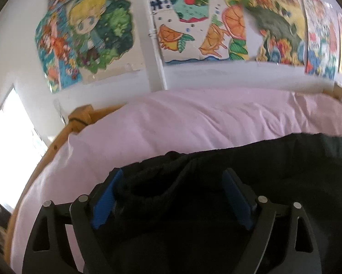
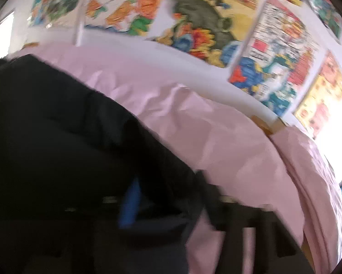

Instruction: Fold large clothes

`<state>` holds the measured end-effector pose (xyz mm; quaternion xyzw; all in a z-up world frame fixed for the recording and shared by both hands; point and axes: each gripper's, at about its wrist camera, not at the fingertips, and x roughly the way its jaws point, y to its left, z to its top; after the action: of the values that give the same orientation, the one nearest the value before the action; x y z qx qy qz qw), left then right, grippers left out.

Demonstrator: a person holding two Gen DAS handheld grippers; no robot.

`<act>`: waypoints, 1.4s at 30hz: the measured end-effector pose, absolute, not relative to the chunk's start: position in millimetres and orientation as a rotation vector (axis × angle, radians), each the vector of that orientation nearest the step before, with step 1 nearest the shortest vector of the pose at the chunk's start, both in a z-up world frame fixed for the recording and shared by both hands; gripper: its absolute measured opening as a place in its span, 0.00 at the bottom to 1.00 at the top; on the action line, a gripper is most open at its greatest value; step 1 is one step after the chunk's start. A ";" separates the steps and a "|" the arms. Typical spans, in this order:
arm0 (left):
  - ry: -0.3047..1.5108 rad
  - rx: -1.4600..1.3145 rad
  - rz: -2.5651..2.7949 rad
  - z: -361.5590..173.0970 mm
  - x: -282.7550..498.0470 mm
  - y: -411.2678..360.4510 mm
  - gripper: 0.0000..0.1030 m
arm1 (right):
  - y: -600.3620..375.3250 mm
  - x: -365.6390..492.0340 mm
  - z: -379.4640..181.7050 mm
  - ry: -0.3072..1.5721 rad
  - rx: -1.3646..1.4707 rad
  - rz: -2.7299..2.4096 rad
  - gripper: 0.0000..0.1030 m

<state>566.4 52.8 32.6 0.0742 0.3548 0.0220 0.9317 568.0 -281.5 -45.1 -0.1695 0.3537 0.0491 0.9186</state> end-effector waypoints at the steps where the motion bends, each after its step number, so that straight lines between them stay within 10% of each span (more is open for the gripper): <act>1: 0.730 0.136 0.044 34.8 565.0 53.8 0.82 | -287.8 567.9 -41.4 0.731 -0.313 0.098 0.76; 16: 0.523 0.097 -0.137 79.4 476.0 25.2 0.92 | -309.3 514.5 30.7 0.649 -0.060 0.167 0.98; 42: 0.774 0.188 -0.192 -12.1 574.8 -5.4 0.99 | -229.8 591.4 -49.2 0.807 -0.087 0.335 1.00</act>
<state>574.8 -5.4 -12.1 0.0914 0.3762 -0.0933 0.9173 591.4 -229.8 -49.2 -0.0419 0.3908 0.1621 0.9051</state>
